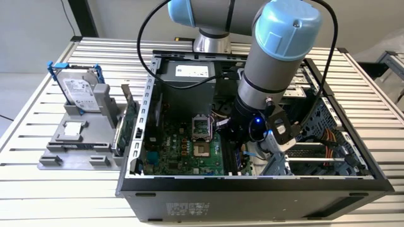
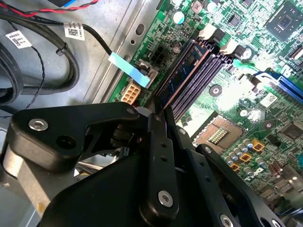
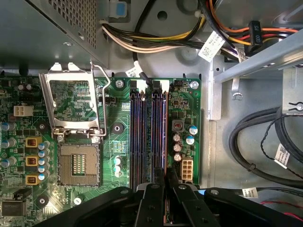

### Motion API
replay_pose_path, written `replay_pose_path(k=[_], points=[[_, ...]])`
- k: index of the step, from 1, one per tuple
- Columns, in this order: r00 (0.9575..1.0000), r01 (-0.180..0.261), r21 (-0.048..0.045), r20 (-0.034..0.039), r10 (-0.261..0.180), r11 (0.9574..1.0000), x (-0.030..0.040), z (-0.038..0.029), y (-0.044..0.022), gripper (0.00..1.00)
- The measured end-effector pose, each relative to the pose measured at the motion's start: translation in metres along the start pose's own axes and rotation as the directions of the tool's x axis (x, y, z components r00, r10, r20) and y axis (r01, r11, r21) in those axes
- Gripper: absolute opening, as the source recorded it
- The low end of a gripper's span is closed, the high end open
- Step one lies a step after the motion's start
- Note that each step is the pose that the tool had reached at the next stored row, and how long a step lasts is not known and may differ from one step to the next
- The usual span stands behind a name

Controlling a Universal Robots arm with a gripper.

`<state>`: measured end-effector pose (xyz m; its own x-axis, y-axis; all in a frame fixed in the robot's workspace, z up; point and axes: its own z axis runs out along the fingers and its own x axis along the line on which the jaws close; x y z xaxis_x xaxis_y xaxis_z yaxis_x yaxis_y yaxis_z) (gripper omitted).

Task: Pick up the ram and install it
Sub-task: 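Insert the ram into the slot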

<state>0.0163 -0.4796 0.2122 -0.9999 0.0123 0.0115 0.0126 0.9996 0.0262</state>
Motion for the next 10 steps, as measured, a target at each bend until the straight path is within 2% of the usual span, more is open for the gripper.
replay_pose_path(k=[7,8,10], points=[[1.0000,0.000,-0.0001,0.0000,0.000,1.0000,0.0000,0.0001,0.0000,0.00],[1.0000,0.000,-0.0018,0.0001,0.000,1.0000,-0.0001,0.0005,0.0003,1.00],[1.0000,0.000,-0.0008,0.0002,0.000,1.0000,0.0000,0.0004,0.0002,1.00]])
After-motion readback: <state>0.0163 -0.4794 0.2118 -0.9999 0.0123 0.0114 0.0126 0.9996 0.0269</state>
